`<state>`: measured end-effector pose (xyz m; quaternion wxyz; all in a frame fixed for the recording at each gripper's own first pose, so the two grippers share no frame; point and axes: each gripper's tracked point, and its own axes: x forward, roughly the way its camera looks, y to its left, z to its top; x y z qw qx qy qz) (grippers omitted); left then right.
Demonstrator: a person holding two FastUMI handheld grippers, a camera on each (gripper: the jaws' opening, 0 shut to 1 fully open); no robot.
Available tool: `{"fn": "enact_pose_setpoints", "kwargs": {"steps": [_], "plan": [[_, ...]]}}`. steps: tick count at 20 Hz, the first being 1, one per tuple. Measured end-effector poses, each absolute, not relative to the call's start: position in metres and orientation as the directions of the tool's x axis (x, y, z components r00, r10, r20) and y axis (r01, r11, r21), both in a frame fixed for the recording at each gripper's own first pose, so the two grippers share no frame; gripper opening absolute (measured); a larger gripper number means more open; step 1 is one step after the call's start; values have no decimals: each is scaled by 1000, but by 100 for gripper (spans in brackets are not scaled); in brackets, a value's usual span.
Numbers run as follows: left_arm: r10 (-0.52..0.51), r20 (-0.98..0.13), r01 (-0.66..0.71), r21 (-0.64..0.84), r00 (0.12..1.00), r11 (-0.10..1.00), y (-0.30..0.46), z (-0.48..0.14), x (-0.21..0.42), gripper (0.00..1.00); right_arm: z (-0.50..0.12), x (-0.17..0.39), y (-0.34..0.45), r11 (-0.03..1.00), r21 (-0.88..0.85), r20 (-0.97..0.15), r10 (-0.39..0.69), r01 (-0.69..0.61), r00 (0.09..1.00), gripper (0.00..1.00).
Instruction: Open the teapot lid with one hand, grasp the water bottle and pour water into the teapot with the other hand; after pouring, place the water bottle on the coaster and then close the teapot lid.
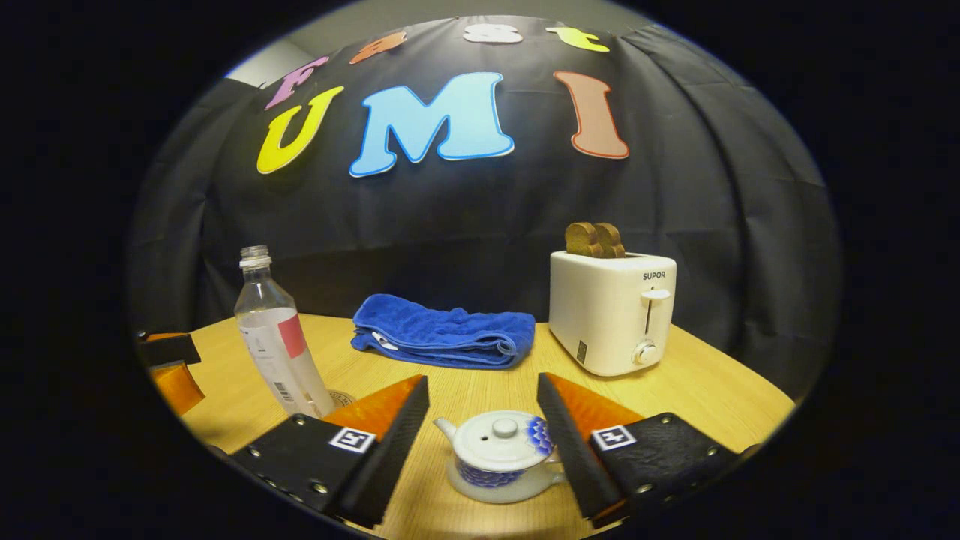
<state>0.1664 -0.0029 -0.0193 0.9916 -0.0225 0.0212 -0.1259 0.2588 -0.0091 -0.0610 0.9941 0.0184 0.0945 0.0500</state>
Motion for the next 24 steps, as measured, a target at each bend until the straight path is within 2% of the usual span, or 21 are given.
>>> {"fn": "enact_pose_setpoints", "kwargs": {"steps": [1,5,9,15,19,24], "plan": [[-248,-36,246,-42,968,968,-2,-18,166,96,-52,253,-7,995,25,-171,95,-92,981,99],[-232,-27,232,16,972,973,0,-7,159,96,-10,224,9,994,8,-74,106,-105,992,99],[-217,-25,218,40,976,975,-3,2,152,97,17,185,10,996,20,-33,90,-90,995,99],[-176,-18,176,-22,984,984,-7,8,122,97,28,115,-12,999,9,-24,38,-38,999,99],[-105,7,105,40,994,994,1,19,87,97,34,73,-27,1000,-28,-10,-7,6,1000,98],[-109,37,107,39,993,993,-9,31,53,97,40,35,-34,997,-69,5,-27,27,1000,98]]}}
